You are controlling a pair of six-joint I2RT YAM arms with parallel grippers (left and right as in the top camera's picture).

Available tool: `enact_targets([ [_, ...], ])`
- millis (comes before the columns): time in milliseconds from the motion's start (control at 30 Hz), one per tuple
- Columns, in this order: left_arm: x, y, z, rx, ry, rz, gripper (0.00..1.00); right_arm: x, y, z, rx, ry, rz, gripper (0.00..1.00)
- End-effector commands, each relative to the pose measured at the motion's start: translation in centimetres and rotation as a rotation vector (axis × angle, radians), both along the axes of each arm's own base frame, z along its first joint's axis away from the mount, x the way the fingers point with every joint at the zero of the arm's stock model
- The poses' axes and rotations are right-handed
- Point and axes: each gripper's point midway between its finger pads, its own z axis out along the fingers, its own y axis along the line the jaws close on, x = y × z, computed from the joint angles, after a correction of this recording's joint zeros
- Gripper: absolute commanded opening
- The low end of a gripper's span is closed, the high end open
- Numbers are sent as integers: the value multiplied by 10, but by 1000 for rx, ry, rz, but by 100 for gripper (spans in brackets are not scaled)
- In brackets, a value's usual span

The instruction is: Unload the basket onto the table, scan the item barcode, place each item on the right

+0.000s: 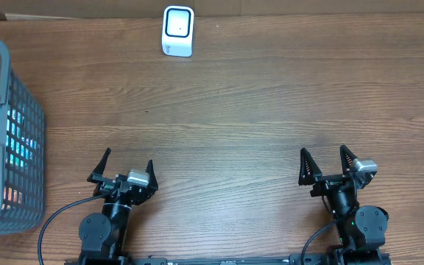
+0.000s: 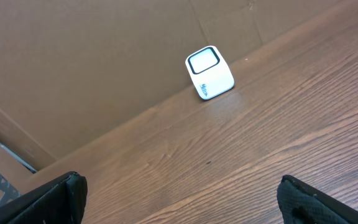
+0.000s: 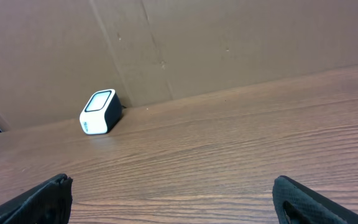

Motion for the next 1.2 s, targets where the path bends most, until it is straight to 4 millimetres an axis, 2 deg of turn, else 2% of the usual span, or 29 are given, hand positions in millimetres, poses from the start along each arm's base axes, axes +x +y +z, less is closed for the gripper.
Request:
enact_targets([
  [0, 0, 3, 0, -15, -3, 14, 100, 1, 0, -4, -5, 8, -1, 100],
  [800, 0, 3, 0, -15, -3, 13, 100, 1, 0, -4, -5, 8, -1, 100],
  [967, -1, -4, 1, -18, -7, -22, 100, 1, 0, -4, -5, 8, -1, 100],
  [1033, -1, -5, 1, -70, 0, -26, 100, 1, 0, -4, -5, 8, -1, 100],
  [1167, -1, -6, 1, -283, 29, -19, 100, 1, 0, -4, -5, 8, -1, 100],
])
